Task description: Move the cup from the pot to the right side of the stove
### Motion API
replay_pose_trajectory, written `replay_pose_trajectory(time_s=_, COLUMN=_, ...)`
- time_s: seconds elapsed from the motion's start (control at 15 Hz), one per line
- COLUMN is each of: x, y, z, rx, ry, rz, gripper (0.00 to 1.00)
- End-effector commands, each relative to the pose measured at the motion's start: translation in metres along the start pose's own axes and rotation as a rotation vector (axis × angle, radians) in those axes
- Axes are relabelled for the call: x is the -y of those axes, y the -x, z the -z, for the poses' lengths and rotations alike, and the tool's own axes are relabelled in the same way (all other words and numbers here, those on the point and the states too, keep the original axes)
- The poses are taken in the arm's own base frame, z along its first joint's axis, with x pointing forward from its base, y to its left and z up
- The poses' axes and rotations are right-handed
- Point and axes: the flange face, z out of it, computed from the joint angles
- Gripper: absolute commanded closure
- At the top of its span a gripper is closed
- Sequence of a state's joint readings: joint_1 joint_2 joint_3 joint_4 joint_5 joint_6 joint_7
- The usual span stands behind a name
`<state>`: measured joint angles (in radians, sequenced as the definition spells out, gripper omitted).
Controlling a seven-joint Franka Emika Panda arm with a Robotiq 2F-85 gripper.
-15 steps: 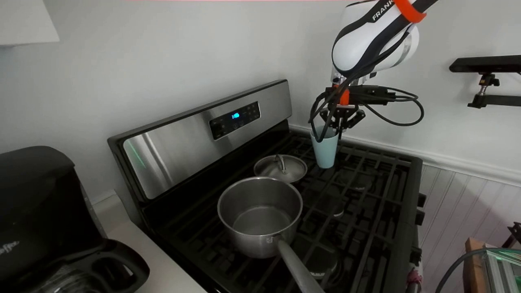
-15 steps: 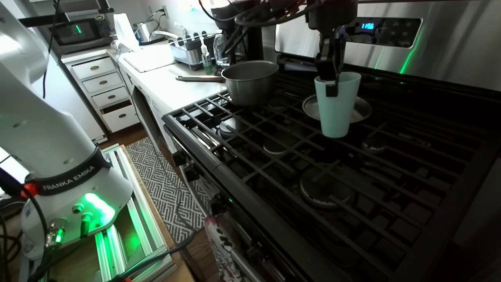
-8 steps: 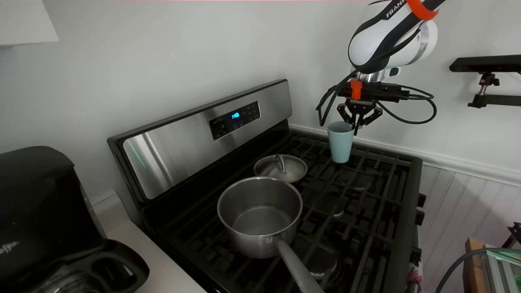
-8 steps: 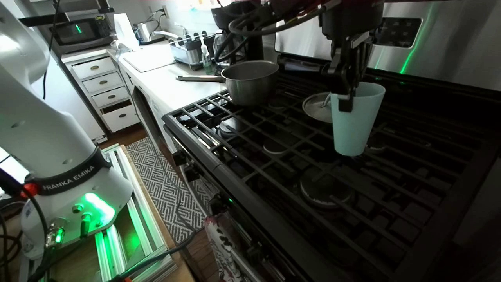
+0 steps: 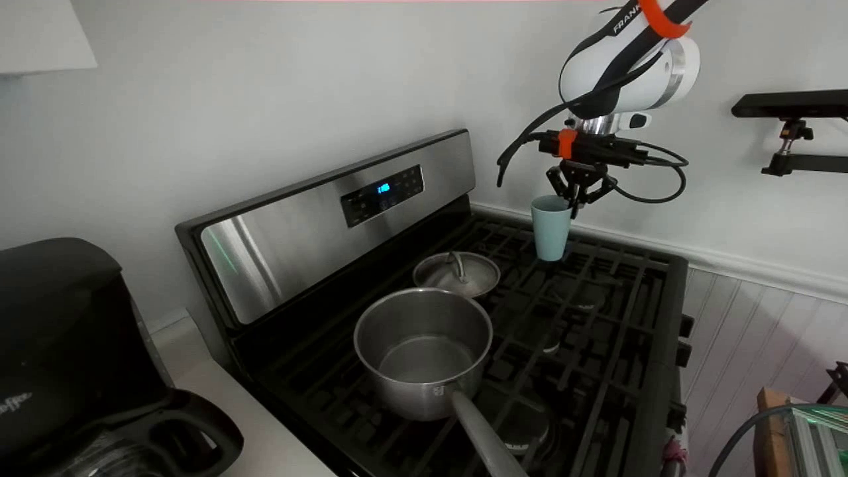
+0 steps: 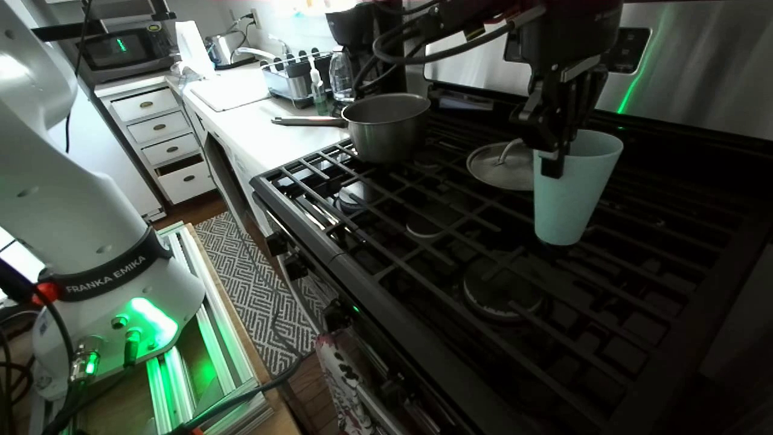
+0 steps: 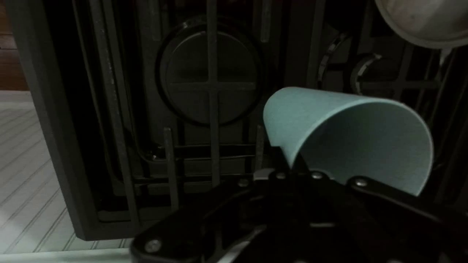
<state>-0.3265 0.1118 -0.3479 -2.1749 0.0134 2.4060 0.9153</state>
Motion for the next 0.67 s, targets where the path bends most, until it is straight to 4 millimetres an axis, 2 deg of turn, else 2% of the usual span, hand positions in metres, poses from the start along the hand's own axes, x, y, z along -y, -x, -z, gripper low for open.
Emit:
replay_pose_trajectory(time_s=0.0, x=0.011, y=-0.024, z=-0.007, rx=-0.013, ry=0.003, rz=-0.129, gripper=0.99)
replay_pose_trajectory(time_s=0.33, x=0.015, y=-0.041, z=-0.018, rx=-0.038, ry=0.022, rz=-0.221, gripper=0.99)
replay_pose_trajectory(time_s=0.6, x=0.019, y=-0.046, z=-0.022, rx=-0.043, ry=0.033, rz=-0.257, gripper=0.99)
